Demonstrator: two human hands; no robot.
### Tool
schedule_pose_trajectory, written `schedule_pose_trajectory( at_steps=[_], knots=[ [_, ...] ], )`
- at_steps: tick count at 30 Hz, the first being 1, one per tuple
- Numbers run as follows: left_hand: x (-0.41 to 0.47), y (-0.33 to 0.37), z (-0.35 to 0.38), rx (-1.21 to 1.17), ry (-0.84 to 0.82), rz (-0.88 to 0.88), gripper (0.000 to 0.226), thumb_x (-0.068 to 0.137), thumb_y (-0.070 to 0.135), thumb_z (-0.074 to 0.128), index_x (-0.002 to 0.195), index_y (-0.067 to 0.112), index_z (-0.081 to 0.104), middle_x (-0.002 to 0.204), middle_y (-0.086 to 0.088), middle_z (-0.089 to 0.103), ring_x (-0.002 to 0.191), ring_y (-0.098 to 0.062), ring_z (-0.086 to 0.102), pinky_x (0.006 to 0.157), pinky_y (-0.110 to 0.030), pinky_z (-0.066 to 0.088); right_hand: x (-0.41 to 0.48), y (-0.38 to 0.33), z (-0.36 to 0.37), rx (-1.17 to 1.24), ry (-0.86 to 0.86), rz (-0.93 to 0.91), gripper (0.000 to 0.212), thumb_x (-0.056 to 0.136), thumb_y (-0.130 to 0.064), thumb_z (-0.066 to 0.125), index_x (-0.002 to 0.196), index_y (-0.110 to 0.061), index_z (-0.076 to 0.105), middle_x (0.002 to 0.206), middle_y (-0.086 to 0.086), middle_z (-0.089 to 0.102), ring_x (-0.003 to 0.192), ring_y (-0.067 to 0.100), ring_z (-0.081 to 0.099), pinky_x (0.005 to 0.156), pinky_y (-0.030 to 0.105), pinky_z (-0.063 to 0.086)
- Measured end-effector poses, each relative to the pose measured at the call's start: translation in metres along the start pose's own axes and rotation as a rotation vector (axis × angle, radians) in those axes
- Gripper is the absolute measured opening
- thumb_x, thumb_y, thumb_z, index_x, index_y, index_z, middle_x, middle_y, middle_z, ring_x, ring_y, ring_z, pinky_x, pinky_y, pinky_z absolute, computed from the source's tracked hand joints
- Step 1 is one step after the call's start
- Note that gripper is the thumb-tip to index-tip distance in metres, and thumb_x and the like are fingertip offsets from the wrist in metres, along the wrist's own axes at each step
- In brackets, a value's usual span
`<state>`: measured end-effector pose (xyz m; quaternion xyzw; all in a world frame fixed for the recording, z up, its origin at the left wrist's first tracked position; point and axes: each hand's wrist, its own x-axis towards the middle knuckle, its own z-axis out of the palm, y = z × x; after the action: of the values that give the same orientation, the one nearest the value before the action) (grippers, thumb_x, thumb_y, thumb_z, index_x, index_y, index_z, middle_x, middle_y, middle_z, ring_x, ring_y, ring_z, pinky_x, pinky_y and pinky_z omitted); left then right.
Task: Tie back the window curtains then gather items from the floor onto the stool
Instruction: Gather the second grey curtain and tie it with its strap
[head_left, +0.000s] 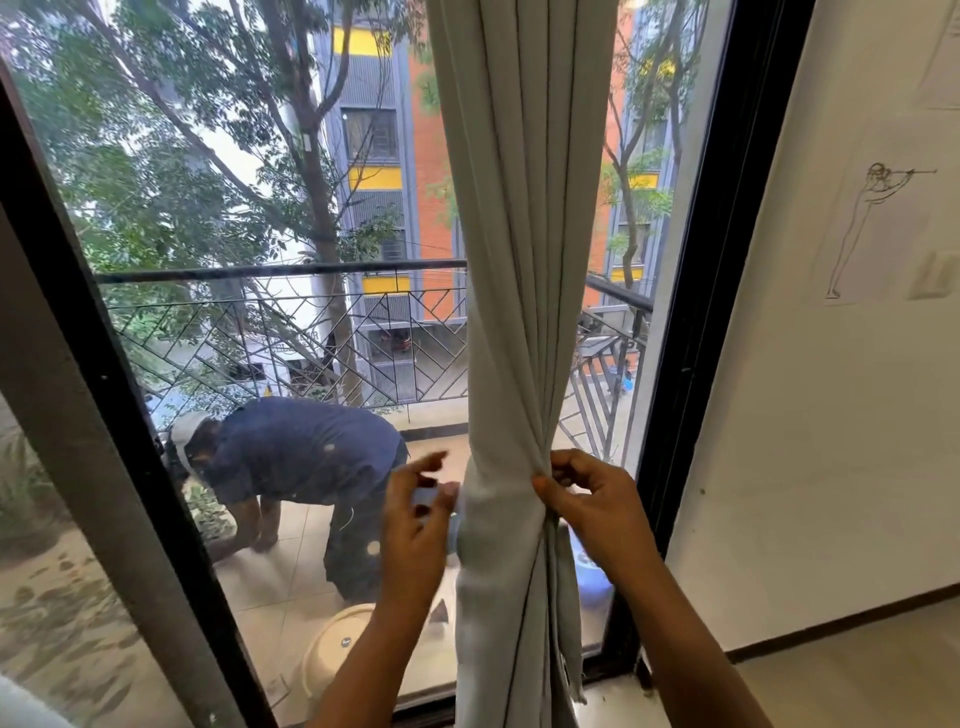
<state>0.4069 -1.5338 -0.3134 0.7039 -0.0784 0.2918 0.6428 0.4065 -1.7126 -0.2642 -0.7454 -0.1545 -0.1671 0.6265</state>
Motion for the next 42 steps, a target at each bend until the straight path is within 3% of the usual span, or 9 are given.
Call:
schedule_pose_trajectory(
  at_steps=[4, 7, 11, 16, 25, 30, 32, 39, 42],
  knots=[
    [0.033, -0.013, 0.007, -0.031, -0.163, -0.283, 0.06, 0.092, 0.027, 0.062, 0.145, 0.029, 0.033, 0.14, 0.007, 0.045, 0.125, -0.006, 0.045, 0.098, -0.026, 0.043, 0.004, 0.001, -0.033, 0.258, -0.117, 0.116, 0.022, 0.08, 0.012, 0.06, 0.084, -0.008, 0.069, 0.073, -0.003, 0.072, 0.071, 0.008, 0.066, 0.067, 0.019, 0.052],
    [0.038, -0.019, 0.021, -0.262, -0.331, -0.381, 0.037, 0.092, 0.01, 0.059, 0.129, 0.008, 0.052, 0.109, -0.004, 0.069, 0.101, -0.012, 0.066, 0.083, -0.022, 0.053, 0.01, 0.002, -0.048, 0.287, -0.144, 0.148, 0.017, 0.083, 0.014, 0.055, 0.088, 0.001, 0.065, 0.071, -0.003, 0.072, 0.067, 0.006, 0.065, 0.064, 0.017, 0.051],
    [0.027, -0.019, 0.025, -0.168, -0.087, -0.238, 0.008, 0.082, -0.001, 0.067, 0.089, 0.003, 0.069, 0.077, -0.002, 0.073, 0.076, -0.014, 0.068, 0.067, -0.019, 0.053, 0.016, 0.005, -0.053, 0.029, 0.045, 0.11, 0.016, 0.082, 0.002, 0.067, 0.081, -0.014, 0.069, 0.071, -0.001, 0.069, 0.067, 0.008, 0.061, 0.069, 0.025, 0.051],
    [-0.006, 0.003, 0.028, 0.011, 0.125, -0.044, 0.01, 0.08, 0.01, 0.073, 0.08, 0.02, 0.068, 0.074, 0.002, 0.07, 0.067, -0.007, 0.066, 0.063, -0.019, 0.053, 0.005, 0.003, -0.016, -0.382, 0.379, -0.026, 0.009, 0.076, -0.023, 0.072, 0.079, -0.023, 0.063, 0.07, -0.011, 0.063, 0.065, 0.006, 0.059, 0.063, 0.029, 0.05],
    [-0.023, 0.02, 0.021, 0.21, 0.156, 0.109, 0.019, 0.08, 0.017, 0.074, 0.079, 0.031, 0.062, 0.073, 0.012, 0.066, 0.072, -0.006, 0.065, 0.061, -0.011, 0.05, -0.03, -0.01, 0.017, -0.338, 0.312, -0.087, 0.015, 0.081, -0.027, 0.07, 0.092, -0.024, 0.062, 0.085, -0.013, 0.063, 0.079, -0.001, 0.058, 0.071, 0.021, 0.05],
    [-0.016, 0.02, 0.023, 0.362, 0.092, 0.212, 0.022, 0.082, 0.037, 0.071, 0.076, 0.019, 0.06, 0.069, 0.007, 0.062, 0.06, -0.008, 0.061, 0.054, -0.018, 0.05, -0.04, -0.023, 0.028, -0.332, 0.222, -0.061, 0.036, 0.073, -0.056, 0.067, 0.097, -0.033, 0.054, 0.088, -0.022, 0.058, 0.082, -0.004, 0.056, 0.073, 0.018, 0.05],
    [-0.015, 0.017, 0.024, 0.412, 0.106, 0.241, 0.018, 0.084, 0.02, 0.07, 0.073, 0.019, 0.055, 0.065, 0.004, 0.059, 0.056, -0.01, 0.057, 0.05, -0.023, 0.047, -0.039, -0.027, 0.031, -0.422, 0.206, -0.054, 0.049, 0.066, -0.067, 0.064, 0.099, -0.034, 0.05, 0.086, -0.024, 0.05, 0.077, -0.003, 0.051, 0.068, 0.012, 0.042],
    [-0.016, 0.02, 0.01, 0.265, 0.144, 0.145, 0.009, 0.082, 0.019, 0.074, 0.08, 0.016, 0.065, 0.073, 0.006, 0.066, 0.074, -0.006, 0.063, 0.062, -0.008, 0.047, -0.013, -0.016, 0.035, -0.633, 0.32, -0.106, 0.031, 0.075, -0.037, 0.07, 0.092, -0.019, 0.051, 0.082, -0.001, 0.064, 0.074, 0.024, 0.064, 0.064, 0.034, 0.052],
    [-0.016, 0.022, -0.001, 0.2, 0.21, 0.082, 0.011, 0.081, 0.017, 0.073, 0.081, 0.009, 0.066, 0.074, 0.002, 0.067, 0.074, -0.004, 0.063, 0.063, -0.006, 0.046, -0.007, -0.012, 0.041, -0.69, 0.382, -0.203, 0.034, 0.068, -0.029, 0.08, 0.091, -0.015, 0.058, 0.076, 0.001, 0.066, 0.063, 0.022, 0.065, 0.055, 0.024, 0.048]
  ],
)
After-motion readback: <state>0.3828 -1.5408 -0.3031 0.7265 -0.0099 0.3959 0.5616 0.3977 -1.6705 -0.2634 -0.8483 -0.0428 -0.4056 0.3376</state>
